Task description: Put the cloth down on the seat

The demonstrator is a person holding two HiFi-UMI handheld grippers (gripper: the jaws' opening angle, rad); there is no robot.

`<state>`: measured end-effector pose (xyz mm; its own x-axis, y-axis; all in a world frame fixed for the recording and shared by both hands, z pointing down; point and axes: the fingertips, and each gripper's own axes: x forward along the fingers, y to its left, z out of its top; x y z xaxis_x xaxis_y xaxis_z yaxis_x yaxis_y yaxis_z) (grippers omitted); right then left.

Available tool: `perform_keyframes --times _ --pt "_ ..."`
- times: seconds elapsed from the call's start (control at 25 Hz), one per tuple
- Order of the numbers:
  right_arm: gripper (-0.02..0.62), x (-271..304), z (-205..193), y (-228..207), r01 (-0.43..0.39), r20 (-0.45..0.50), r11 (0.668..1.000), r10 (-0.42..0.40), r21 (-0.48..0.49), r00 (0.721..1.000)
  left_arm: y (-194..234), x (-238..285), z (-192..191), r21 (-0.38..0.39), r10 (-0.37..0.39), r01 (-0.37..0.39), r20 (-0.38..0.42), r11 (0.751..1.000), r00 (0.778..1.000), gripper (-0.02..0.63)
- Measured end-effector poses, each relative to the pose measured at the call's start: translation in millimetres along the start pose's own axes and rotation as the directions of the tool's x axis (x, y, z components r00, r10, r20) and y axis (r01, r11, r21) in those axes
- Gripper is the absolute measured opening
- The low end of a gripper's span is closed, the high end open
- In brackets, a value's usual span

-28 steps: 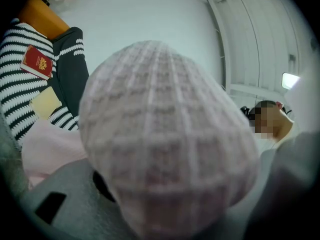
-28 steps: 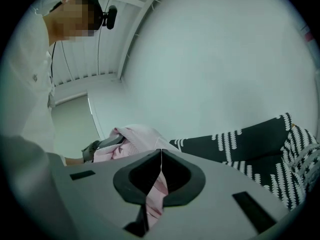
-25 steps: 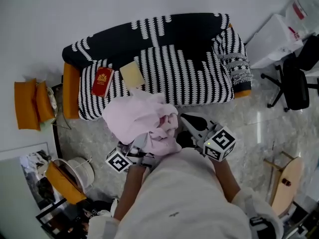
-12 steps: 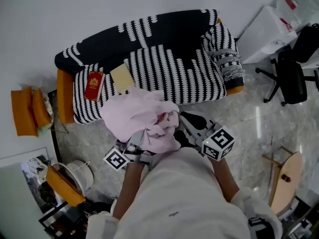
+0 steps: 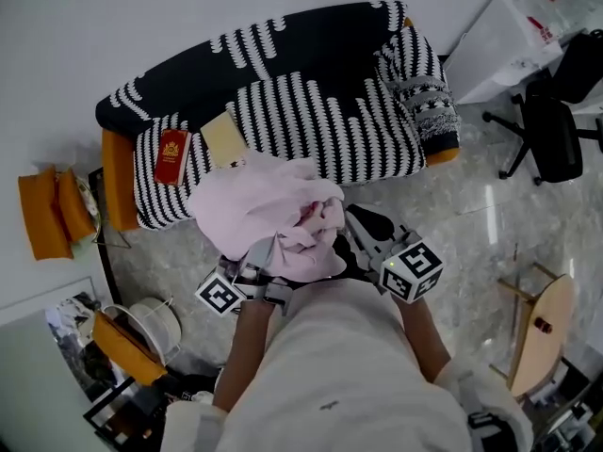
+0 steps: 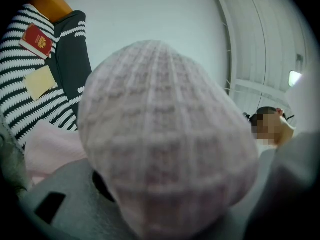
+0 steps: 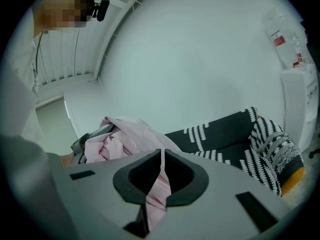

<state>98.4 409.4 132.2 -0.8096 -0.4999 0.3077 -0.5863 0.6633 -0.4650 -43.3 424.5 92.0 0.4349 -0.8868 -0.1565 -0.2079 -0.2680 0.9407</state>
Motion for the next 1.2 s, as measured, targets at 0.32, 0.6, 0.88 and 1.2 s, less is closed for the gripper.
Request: perform_keyframes --times 0.32,0.6,0.88,1.2 --pt "0.009 2 4 -6 0.058 0.026 0.998 -0.058 -0.007 0.998 14 4 5 0.046 0.011 -0.009 -0.039 0.999 0.999 0.275" --pt "0.009 18 39 -14 0.072 0.113 0.997 -0.076 0.041 0.991 22 28 28 0.042 0.002 0.001 -0.063 0.999 0.998 0.274" --pt "0.009 67 79 -37 0.167 0.114 0.986 -0.169 0.028 0.979 38 75 74 0.015 -0.039 0.04 -0.084 0.999 0.996 0.275" --pt "0.009 110 118 -45 0.178 0.152 0.984 -0.179 0.017 0.972 56 121 122 0.002 -0.07 0.071 -0.116 0.997 0.991 0.275"
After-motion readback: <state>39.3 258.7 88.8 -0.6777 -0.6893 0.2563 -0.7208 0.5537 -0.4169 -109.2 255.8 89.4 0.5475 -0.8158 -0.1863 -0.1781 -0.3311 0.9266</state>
